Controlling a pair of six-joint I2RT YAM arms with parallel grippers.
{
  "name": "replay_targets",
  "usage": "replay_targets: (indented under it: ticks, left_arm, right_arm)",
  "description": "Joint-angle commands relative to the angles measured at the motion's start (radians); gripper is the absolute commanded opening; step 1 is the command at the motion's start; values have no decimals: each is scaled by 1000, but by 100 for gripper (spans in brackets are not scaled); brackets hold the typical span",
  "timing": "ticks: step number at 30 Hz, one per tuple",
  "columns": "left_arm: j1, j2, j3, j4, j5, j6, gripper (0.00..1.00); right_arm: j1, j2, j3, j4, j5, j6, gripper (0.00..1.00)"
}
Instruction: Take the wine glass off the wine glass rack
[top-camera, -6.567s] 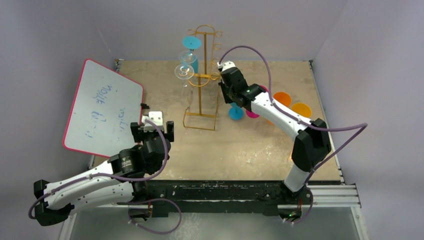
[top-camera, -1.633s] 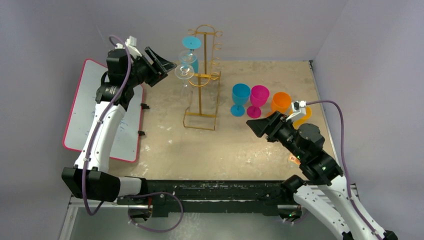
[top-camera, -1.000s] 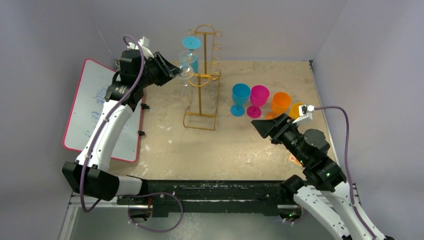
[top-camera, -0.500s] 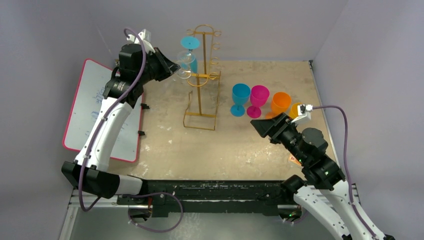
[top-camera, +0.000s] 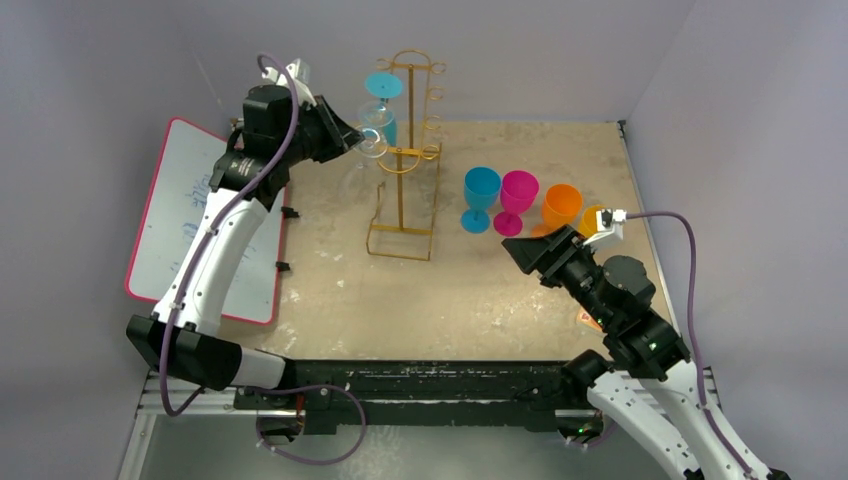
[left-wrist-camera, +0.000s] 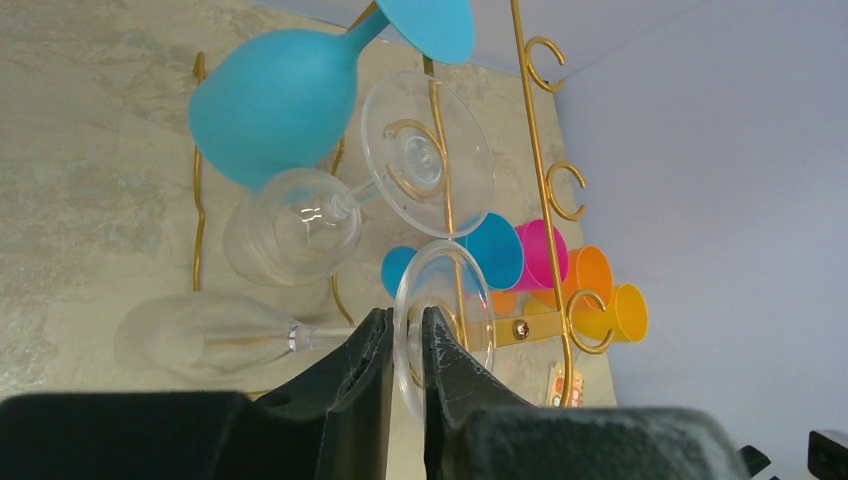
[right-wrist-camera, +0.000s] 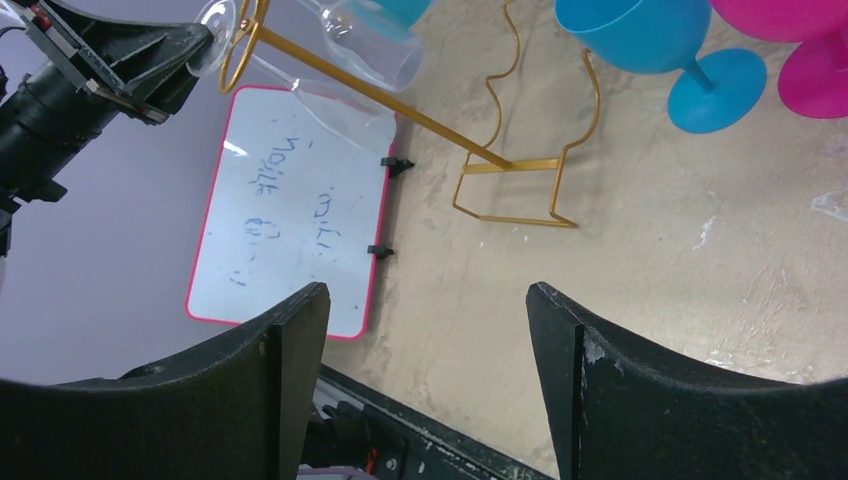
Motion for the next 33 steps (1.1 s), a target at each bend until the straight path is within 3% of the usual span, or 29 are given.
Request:
replay_targets:
  ticks: [1, 7, 11, 25, 30, 33]
  left_arm:
    - [0, 29, 39, -100, 41, 104, 13]
    - [1, 37, 40, -95, 66, 91, 10]
    - [1, 36, 44, -103, 60, 96, 0]
    - [1, -14, 83, 4, 53, -40, 0]
    - [5, -23, 69, 136, 46, -194, 0]
    - [5, -23, 94, 113, 20, -197, 0]
  right_arm:
    - [-5, 3, 23, 24, 29, 2, 76]
    - [-5, 3, 32, 27, 41, -2, 76]
    - [-5, 0, 32, 16, 37, 4, 76]
    - [-4, -54, 34, -30, 73, 26, 77]
    - [-4, -62, 6, -23, 73, 47, 78]
    - [-4, -57, 23, -44, 69, 45, 78]
